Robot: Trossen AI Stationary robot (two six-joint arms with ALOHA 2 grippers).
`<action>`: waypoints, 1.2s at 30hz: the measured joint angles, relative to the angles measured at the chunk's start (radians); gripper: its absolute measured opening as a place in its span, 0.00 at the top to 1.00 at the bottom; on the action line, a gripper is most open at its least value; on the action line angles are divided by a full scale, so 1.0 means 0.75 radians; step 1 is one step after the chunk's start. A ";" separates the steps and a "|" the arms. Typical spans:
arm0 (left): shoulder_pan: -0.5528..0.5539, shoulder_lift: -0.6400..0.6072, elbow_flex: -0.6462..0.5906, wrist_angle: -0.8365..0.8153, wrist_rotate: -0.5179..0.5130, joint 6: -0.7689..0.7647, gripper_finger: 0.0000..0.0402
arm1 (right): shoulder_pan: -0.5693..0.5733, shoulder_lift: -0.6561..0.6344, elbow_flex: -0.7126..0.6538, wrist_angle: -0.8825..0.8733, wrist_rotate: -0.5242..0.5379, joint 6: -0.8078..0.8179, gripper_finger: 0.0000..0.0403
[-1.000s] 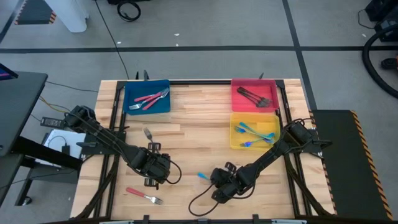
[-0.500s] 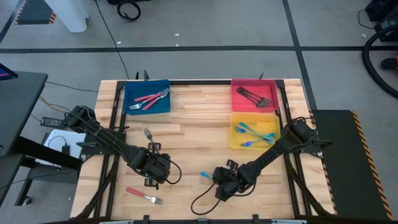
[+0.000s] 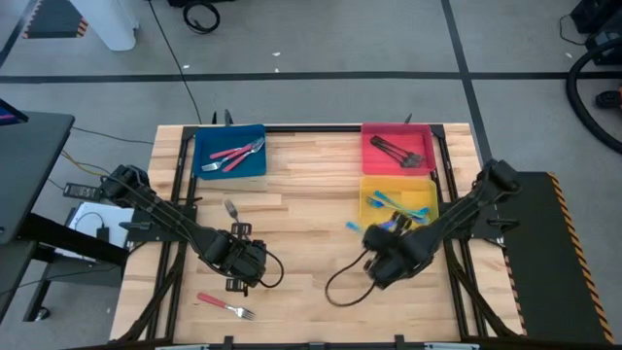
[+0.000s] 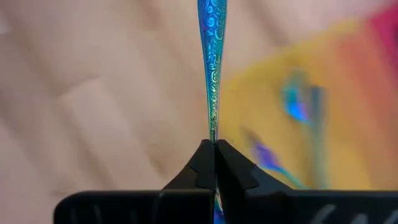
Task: Sort silverware by color (type)
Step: Put the blue fork into the yellow bin, then put the black fork into the red bin
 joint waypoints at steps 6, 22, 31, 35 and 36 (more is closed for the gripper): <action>-0.003 0.000 0.000 0.000 0.000 0.000 0.76 | 0.000 -0.112 -0.029 -0.404 0.020 0.225 0.98; -0.003 0.000 0.000 0.000 -0.001 0.006 0.76 | -0.146 -0.313 -0.578 -0.235 -0.122 0.245 0.98; -0.002 0.000 0.000 0.030 -0.001 0.070 0.76 | -0.221 -0.306 -0.644 -0.102 -0.062 0.221 0.86; -0.002 0.000 0.000 0.031 -0.001 0.062 0.76 | -0.224 -0.306 -0.644 -0.086 -0.058 0.221 0.80; -0.002 0.000 0.000 0.031 -0.001 0.059 0.76 | -0.224 -0.306 -0.644 -0.081 -0.058 0.224 0.78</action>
